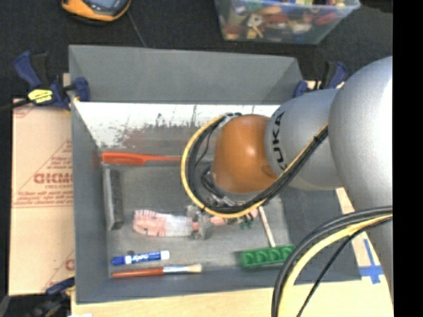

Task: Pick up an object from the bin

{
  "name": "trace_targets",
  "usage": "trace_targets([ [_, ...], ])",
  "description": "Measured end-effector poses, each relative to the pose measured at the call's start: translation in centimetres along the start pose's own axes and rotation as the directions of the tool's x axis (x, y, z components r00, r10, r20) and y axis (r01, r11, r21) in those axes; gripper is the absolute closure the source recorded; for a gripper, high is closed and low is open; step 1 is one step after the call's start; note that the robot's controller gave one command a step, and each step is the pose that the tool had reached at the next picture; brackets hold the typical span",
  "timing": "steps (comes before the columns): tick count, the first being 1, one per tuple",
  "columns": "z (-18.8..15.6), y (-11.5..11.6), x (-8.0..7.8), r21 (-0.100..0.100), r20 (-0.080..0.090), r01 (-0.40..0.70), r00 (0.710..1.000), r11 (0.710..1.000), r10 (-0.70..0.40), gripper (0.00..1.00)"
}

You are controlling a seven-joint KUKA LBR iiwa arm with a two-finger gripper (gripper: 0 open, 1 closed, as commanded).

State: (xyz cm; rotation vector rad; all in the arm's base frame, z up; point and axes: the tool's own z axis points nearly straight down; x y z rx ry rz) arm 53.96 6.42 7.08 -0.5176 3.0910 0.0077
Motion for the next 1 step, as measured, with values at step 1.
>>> trace_targets([
  [1,-3.81,-0.05,0.16,0.000,-0.006,0.000,1.000,1.000,0.000,1.00],
])
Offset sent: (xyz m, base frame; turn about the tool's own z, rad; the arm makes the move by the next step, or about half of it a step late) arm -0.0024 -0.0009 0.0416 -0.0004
